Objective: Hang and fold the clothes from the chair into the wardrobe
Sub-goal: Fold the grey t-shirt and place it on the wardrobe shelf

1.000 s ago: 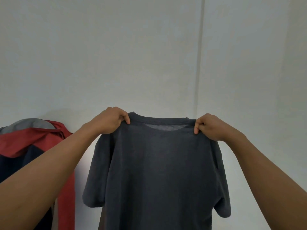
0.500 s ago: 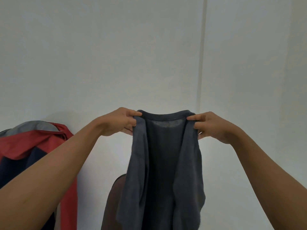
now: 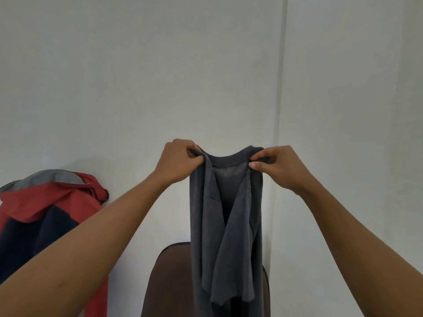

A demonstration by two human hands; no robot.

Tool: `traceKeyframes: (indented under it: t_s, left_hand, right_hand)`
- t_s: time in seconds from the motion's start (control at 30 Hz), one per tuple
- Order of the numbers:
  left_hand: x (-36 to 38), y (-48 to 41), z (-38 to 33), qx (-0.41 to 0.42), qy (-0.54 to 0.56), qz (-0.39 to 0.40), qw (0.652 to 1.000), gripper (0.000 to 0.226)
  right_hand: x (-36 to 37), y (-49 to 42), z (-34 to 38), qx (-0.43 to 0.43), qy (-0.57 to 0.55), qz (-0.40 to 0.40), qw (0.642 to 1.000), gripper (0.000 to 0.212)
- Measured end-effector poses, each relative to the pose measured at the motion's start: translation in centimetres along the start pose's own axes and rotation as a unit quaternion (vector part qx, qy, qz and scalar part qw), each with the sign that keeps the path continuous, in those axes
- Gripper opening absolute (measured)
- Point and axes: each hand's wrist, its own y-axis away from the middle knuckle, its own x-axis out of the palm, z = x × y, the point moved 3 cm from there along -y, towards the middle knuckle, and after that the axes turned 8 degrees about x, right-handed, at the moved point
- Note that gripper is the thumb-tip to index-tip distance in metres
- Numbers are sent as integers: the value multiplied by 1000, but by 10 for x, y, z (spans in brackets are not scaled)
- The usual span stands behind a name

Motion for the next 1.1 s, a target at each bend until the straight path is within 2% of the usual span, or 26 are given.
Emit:
traceKeyframes:
  t_s: [0.1, 0.33, 0.43, 0.5, 0.57, 0.7, 0.9, 1.03, 1.1]
  left_hand:
    - [-1, 1, -4, -22, 19, -49, 998, 4]
    - [-3, 4, -1, 17, 104, -13, 994, 26]
    - [-6, 5, -1, 16, 109, -17, 994, 27]
    - [-8, 6, 1, -7, 104, -15, 994, 22]
    - [-10, 5, 4, -40, 109, -12, 993, 21]
    - [-10, 2, 6, -74, 94, -7, 993, 27]
    - [-9, 6, 9, -56, 150, -5, 987, 23]
    - [-14, 9, 13, -60, 168, 40, 983, 28]
    - [-15, 11, 14, -58, 161, 53, 984, 36]
  right_hand:
    - [2, 0, 8, -15, -25, 4, 1000, 6]
    - [5, 2, 11, 0, -87, 2, 996, 4]
    - [4, 4, 5, 59, -171, 89, 980, 24]
    - [5, 6, 1, 68, -193, 137, 969, 36]
    - [7, 5, 0, 54, -178, 105, 977, 34]
    - [12, 4, 1, 38, -187, 22, 981, 13]
    - [14, 1, 4, 21, -117, -23, 993, 20]
    - [11, 1, 4, 29, -209, 30, 977, 10]
    - [9, 0, 2, 36, -200, 48, 978, 8]
